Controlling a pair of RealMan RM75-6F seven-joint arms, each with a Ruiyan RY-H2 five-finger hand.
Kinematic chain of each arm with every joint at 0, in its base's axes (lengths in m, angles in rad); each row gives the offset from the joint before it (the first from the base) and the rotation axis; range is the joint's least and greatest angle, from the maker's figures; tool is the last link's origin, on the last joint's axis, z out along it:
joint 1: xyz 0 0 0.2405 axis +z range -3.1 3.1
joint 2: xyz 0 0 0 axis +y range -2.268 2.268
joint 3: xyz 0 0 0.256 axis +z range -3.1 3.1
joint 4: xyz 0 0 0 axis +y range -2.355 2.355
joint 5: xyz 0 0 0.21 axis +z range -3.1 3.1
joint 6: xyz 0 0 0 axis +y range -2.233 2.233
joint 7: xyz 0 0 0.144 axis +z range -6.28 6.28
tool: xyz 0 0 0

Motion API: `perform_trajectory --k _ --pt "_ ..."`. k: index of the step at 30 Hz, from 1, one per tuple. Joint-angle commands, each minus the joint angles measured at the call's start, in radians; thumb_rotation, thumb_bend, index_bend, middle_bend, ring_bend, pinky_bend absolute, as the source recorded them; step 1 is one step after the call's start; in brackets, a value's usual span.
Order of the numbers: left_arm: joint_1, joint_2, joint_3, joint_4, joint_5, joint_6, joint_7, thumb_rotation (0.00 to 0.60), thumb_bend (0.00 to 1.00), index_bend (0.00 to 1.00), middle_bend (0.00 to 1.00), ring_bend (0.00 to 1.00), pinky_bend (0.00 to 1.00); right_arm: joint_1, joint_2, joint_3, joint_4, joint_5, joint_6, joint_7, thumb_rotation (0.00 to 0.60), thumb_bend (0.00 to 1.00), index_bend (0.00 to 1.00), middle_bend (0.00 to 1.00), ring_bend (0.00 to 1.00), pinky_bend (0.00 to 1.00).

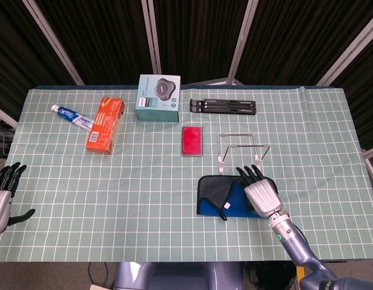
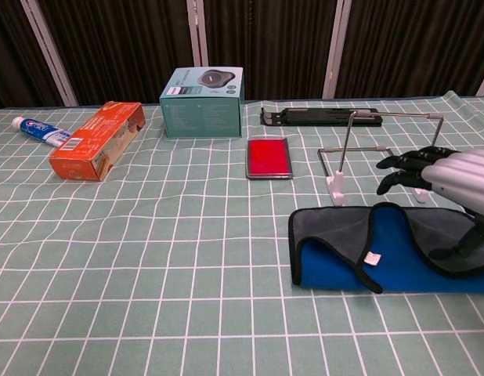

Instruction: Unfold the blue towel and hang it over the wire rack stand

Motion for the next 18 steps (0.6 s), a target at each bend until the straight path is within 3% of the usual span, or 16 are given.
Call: perform_trajectory --k 1,6,18 --pt "0.001 0.001 0.002 -0.003 0.005 0.003 0.001 0.600 0.00 0.00 0.00 0.00 0.00 -0.004 0.026 -0.033 -0.029 -0.064 0.006 0.029 0.600 0.09 0.24 0.01 0.00 0.00" --pt "0.001 0.001 0.002 -0.006 0.010 0.006 0.004 0.600 0.00 0.00 0.00 0.00 0.00 0.030 -0.021 -0.031 -0.015 -0.149 -0.005 0.019 0.600 0.11 0.27 0.01 0.00 0.00" --pt "-0.005 -0.003 -0.011 0.022 -0.034 -0.020 -0.011 0.600 0.00 0.00 0.00 0.00 0.00 0.079 -0.169 0.018 0.084 -0.104 -0.083 -0.055 0.600 0.13 0.28 0.01 0.00 0.00"
